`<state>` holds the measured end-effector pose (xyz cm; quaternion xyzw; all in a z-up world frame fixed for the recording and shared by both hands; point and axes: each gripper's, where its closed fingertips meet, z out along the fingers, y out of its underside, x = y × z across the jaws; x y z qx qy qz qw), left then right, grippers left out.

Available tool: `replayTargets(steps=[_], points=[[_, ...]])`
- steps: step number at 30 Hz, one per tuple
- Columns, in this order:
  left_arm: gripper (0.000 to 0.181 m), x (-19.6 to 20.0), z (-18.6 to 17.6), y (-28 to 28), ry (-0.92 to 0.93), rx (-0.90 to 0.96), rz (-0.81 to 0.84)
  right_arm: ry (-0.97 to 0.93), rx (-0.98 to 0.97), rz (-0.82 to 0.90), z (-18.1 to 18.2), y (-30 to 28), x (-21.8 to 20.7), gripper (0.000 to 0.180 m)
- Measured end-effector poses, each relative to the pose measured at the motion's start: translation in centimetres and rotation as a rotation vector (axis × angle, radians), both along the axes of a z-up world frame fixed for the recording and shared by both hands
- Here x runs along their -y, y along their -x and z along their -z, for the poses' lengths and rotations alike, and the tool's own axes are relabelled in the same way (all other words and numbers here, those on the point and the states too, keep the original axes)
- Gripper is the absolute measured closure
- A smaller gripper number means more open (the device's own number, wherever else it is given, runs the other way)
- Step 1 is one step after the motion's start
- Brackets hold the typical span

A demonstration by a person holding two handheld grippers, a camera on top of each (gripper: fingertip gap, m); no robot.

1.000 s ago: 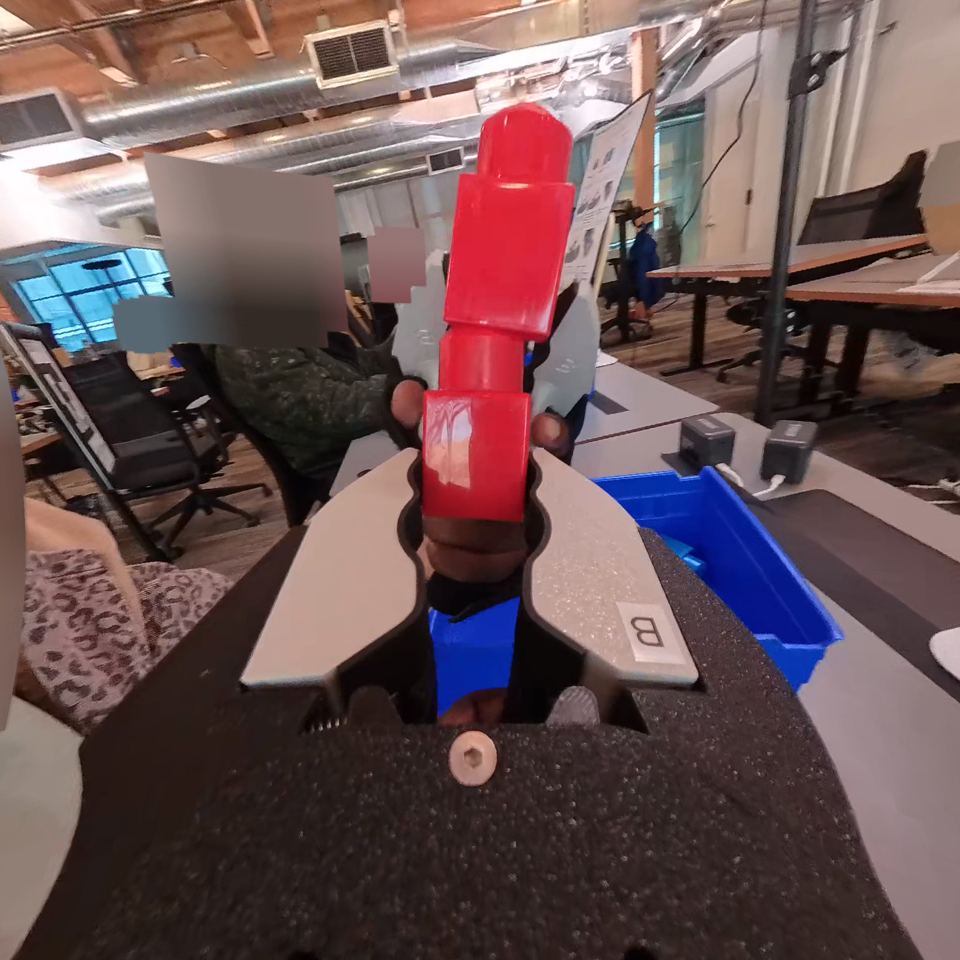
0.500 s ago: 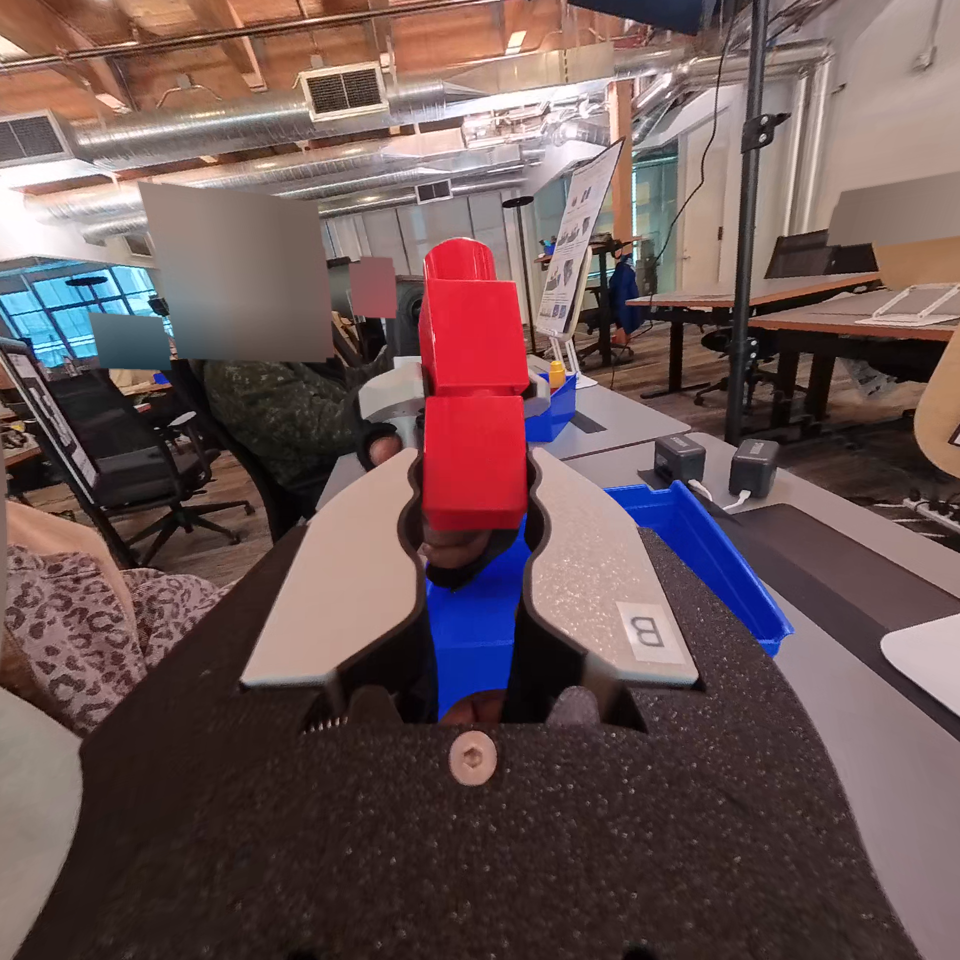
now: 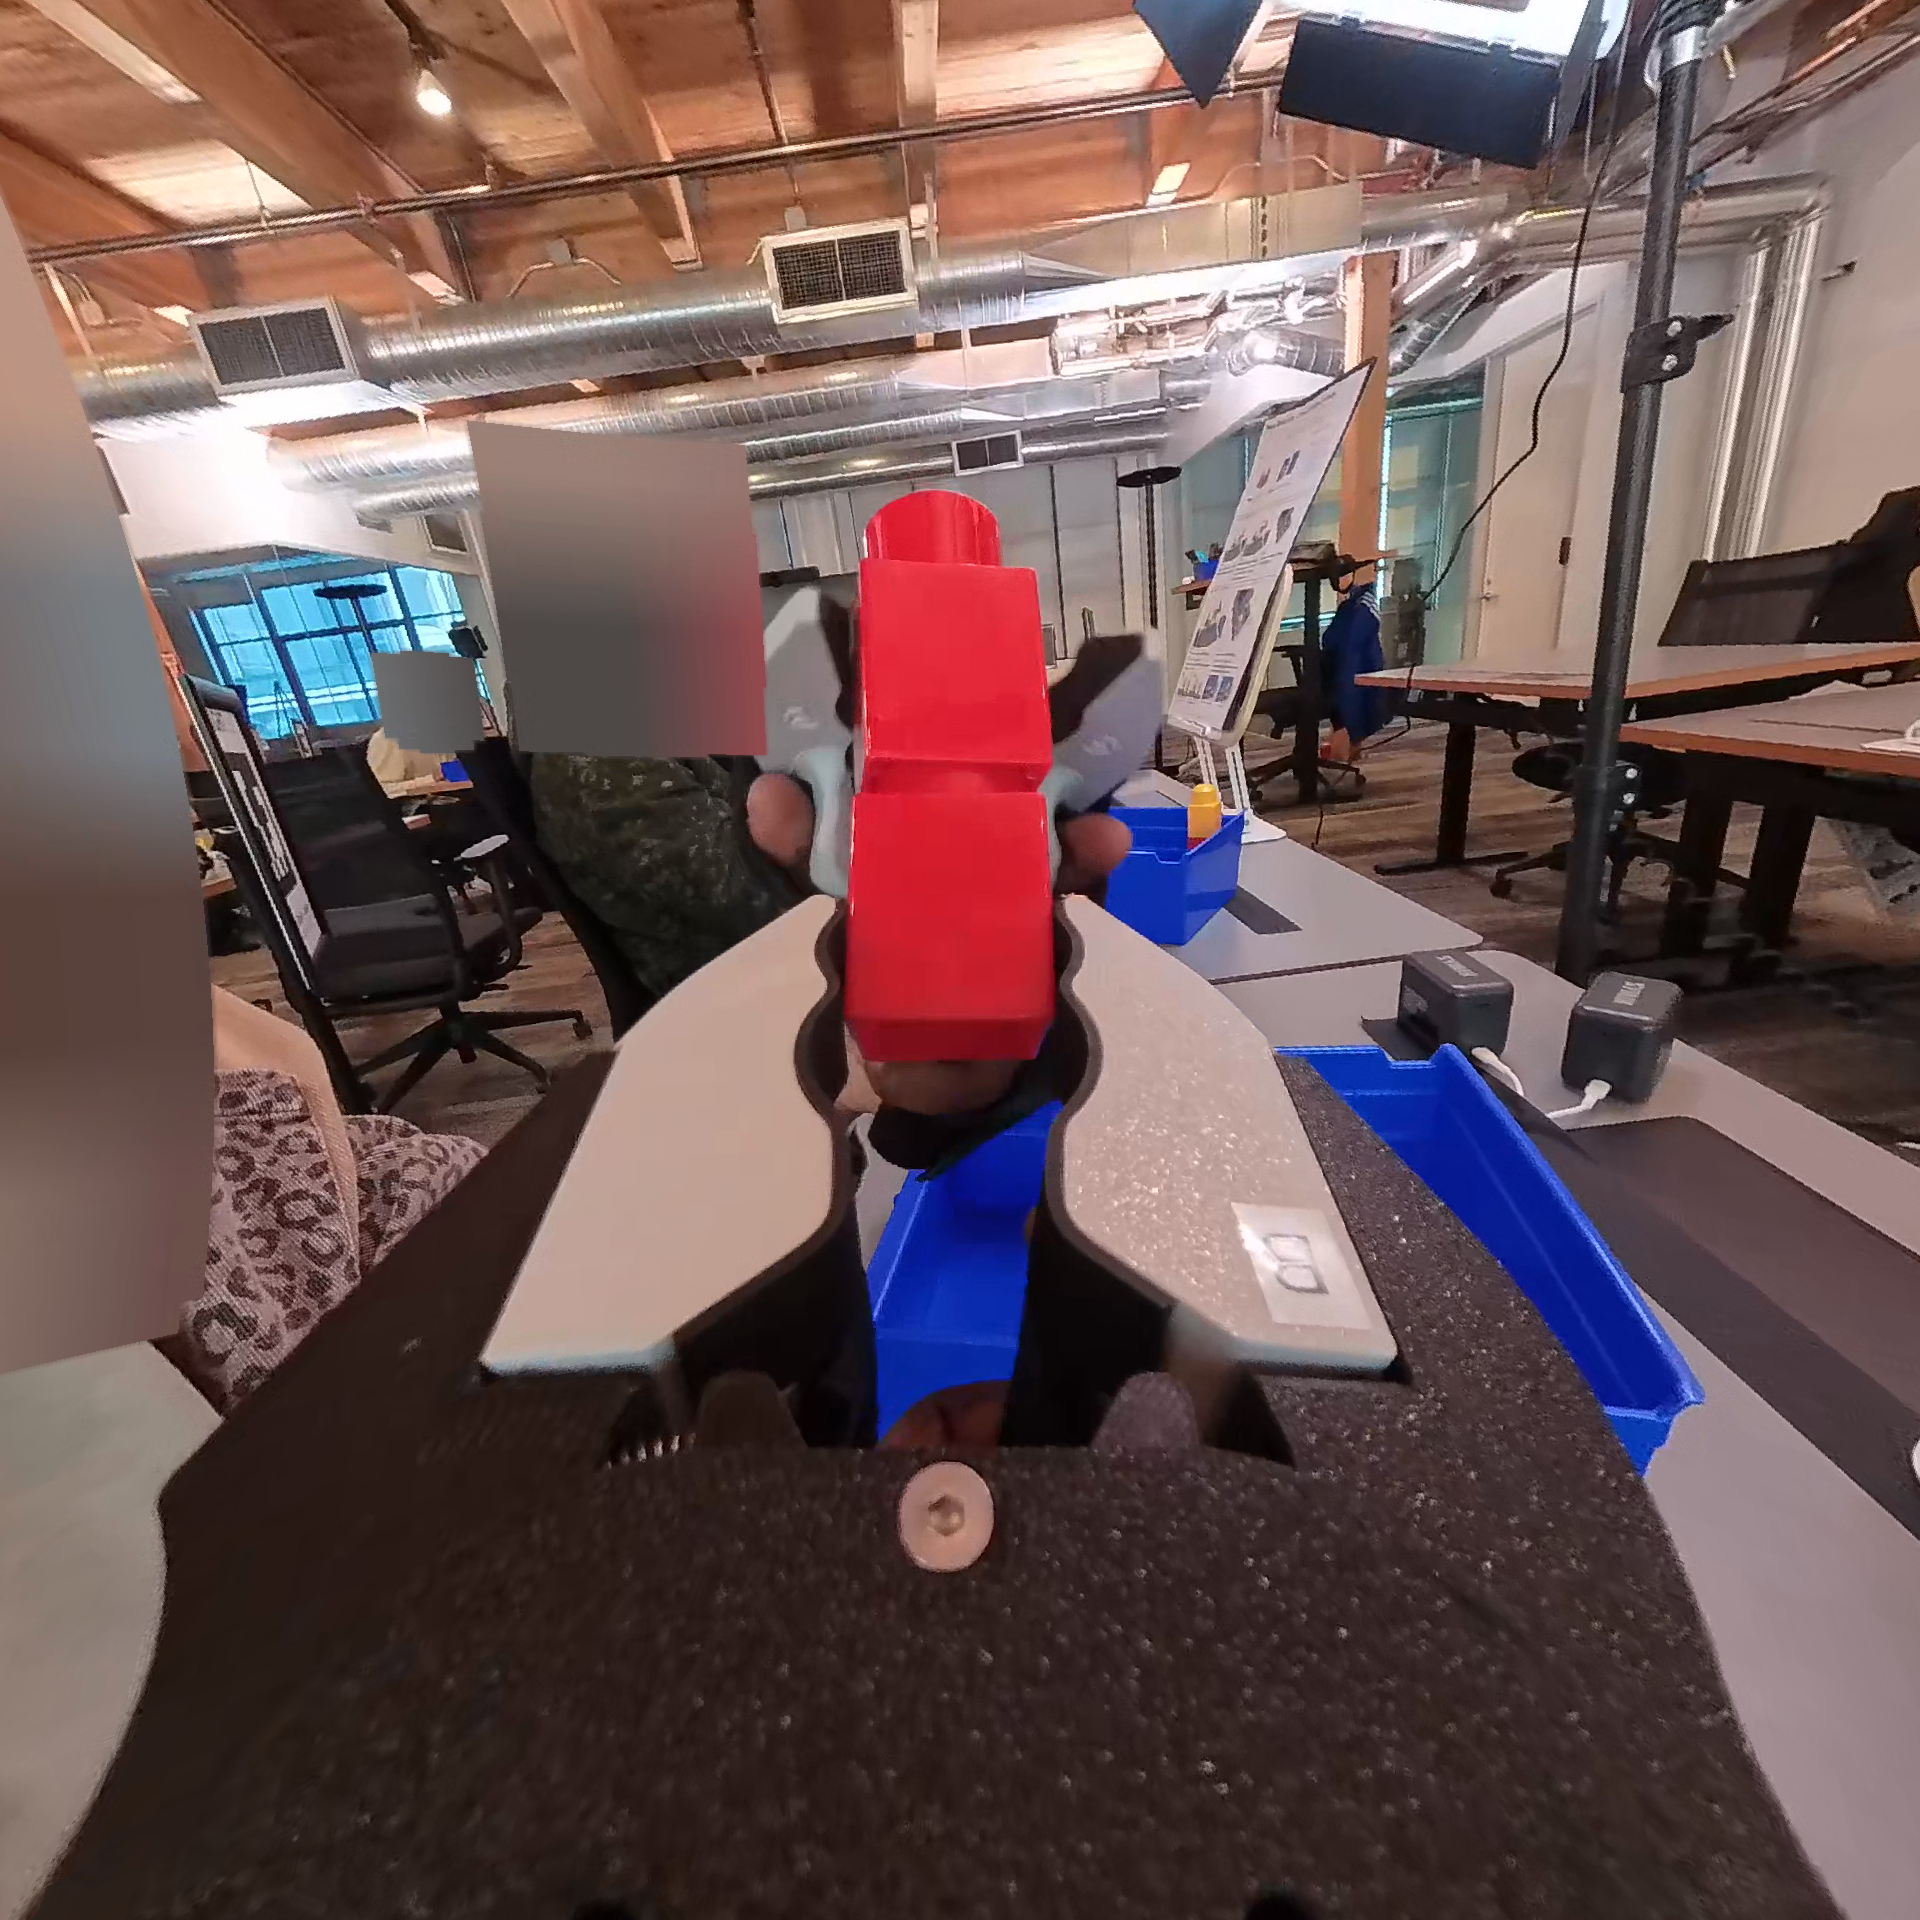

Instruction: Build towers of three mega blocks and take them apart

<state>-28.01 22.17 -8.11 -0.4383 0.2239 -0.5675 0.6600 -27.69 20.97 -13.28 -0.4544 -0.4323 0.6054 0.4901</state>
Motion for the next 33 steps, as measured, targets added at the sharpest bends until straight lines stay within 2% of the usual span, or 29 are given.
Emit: replayTargets(steps=[1,6,10,13,16,33], points=[[0.143,0.2,-0.3,0.2,-0.022,0.013,-0.011,0.0,-0.002,-0.002,-0.1,0.0,0.1,0.144],[0.143,0.5,-0.4,0.5,-0.031,0.017,-0.004,0.087,-0.045,-0.044,-0.6,0.1,0.2,0.144],[0.144,0.2,0.5,0.5,-0.037,-0.081,-0.036,0.138,-0.024,-0.053,-0.3,0.2,-0.1,0.144],[0.144,0.3,0.4,0.5,-0.032,-0.076,-0.034,0.15,-0.027,-0.063,-0.3,0.3,0.1,0.144],[0.144,0.1,1.0,0.4,-0.02,-0.143,-0.049,0.141,-0.001,-0.041,0.0,0.2,-0.1,0.145],[0.144,0.6,1.2,0.6,0.018,-0.177,-0.007,0.066,0.026,-0.003,-0.1,0.5,0.3,0.144]])
